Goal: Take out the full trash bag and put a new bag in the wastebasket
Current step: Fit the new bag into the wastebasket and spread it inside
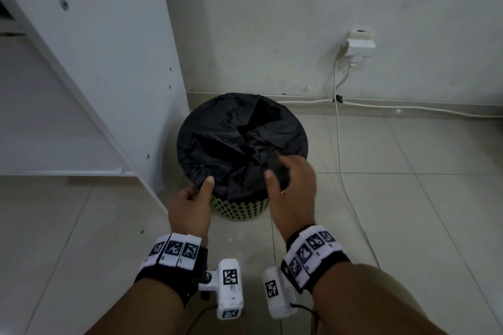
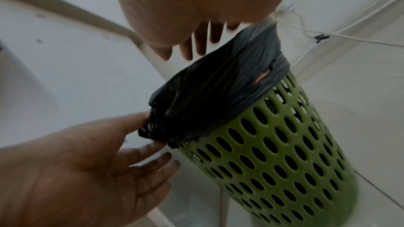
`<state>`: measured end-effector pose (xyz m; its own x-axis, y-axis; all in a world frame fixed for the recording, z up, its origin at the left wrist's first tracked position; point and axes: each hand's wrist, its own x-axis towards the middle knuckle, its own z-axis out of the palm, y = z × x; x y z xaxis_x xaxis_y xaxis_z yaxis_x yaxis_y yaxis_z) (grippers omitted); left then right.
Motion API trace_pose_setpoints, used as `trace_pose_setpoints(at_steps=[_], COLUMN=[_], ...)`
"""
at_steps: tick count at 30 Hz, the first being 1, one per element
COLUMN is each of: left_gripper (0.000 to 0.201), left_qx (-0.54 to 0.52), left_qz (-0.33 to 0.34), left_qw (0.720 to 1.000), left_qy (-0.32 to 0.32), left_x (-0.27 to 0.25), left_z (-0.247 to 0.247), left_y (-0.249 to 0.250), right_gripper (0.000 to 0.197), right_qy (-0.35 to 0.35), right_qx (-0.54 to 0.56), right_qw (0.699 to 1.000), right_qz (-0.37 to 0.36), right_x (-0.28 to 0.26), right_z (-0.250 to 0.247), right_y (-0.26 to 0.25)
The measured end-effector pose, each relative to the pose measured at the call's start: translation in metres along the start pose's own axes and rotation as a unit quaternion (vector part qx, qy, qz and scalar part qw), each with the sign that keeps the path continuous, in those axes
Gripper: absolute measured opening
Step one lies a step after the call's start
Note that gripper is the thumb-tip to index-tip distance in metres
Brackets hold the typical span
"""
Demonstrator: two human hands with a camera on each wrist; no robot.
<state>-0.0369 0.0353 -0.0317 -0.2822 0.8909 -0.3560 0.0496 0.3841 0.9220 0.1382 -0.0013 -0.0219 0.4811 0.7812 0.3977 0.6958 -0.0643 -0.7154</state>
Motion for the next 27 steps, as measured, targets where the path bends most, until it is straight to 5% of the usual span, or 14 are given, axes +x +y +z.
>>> trace_pose_setpoints(at_steps=[2, 5, 7, 9, 11, 15, 27], left_gripper=[0.048, 0.074, 0.062, 0.036, 0.021, 0.028, 0.027], left_qx=[-0.001, -0.016, -0.046, -0.094, -0.143, -0.218, -0.215], left_qz=[0.001, -0.036, -0.05, -0.069, -0.12, -0.217, -0.218], left_qw=[1.0, 0.998, 0.994, 0.988, 0.975, 0.94, 0.941], left_qy=[-0.022, -0.058, -0.087, -0.104, -0.124, -0.146, -0.145], left_x=[0.006, 0.025, 0.023, 0.022, 0.023, 0.024, 0.022], left_z=[-0.001, -0.004, -0.007, -0.009, -0.009, -0.003, 0.01], left_y=[0.0, -0.016, -0.006, 0.002, 0.008, 0.01, 0.0], right_gripper=[0.066, 0.079, 0.051, 0.034, 0.026, 0.03, 0.011], right_qy=[0.027, -0.048, -0.072, -0.077, -0.085, -0.073, -0.152], right_qx=[0.062, 0.216, 0.354, 0.426, 0.449, 0.492, 0.423], right_qw=[0.976, 0.841, 0.741, 0.7, 0.681, 0.641, 0.69], right_qz=[0.208, 0.494, 0.566, 0.568, 0.572, 0.584, 0.567], right_x=[0.002, 0.011, 0.017, 0.019, 0.021, 0.021, 0.003], right_z=[-0.006, -0.013, -0.015, -0.013, -0.01, -0.006, -0.009], right_y=[0.003, 0.004, 0.011, 0.015, 0.015, 0.013, 0.01])
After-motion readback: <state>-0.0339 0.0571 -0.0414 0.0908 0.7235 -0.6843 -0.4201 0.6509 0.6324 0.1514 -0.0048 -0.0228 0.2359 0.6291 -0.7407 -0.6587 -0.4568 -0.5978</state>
